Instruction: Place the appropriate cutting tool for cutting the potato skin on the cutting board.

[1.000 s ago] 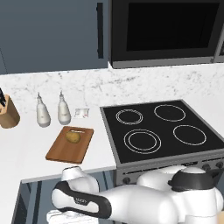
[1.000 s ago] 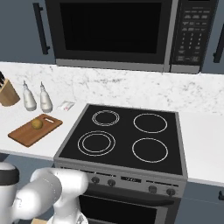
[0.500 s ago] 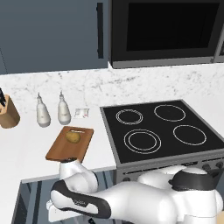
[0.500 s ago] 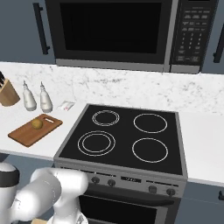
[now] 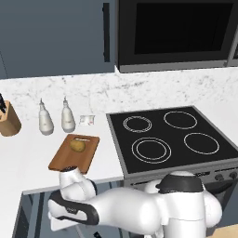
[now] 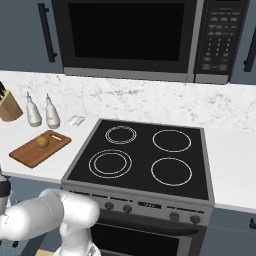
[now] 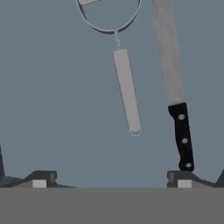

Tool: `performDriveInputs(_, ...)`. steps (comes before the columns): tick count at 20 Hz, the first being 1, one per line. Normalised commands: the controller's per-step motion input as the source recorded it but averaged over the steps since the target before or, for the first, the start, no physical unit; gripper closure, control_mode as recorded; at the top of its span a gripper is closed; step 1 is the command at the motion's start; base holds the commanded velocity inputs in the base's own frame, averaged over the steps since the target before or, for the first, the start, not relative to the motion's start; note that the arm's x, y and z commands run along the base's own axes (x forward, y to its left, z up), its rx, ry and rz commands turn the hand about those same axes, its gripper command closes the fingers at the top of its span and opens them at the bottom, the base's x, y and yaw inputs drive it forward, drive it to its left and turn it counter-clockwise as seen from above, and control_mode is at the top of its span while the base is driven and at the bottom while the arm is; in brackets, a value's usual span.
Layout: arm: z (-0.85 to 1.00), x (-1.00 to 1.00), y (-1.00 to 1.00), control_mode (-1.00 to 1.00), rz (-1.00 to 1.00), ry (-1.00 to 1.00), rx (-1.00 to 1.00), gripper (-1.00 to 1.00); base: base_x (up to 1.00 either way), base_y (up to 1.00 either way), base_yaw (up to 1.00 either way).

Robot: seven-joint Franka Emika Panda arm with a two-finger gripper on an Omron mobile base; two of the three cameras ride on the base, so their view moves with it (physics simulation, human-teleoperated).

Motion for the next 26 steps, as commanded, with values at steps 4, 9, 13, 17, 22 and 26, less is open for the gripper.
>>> performDriveInputs(4,-0.44,0.00,0.00,-1.00,0.00,0.00,-0.07,-1.00,0.00,0.00,0.00)
performDriveInputs(9,-0.21,0.06,0.00,-1.00,0.00,-0.04,-0.02,-1.00,0.00,0.00,0.00)
performDriveInputs(13,-0.26,0.14,0.00,-1.00,0.00,-0.06,0.00,-1.00,0.00,0.00,0.00)
performDriveInputs(17,-0.31,0.09,0.00,-1.00,0.01,-0.06,0.00,-1.00,0.00,0.00,0.00)
performDriveInputs(22,-0.31,0.18,-0.01,-1.00,0.03,-0.05,0.00,-1.00,0.00,0.00,0.00)
performDriveInputs(26,-0.29,0.19,-0.02,-1.00,0.03,-0.05,0.00,-1.00,0.00,0.00,0.00)
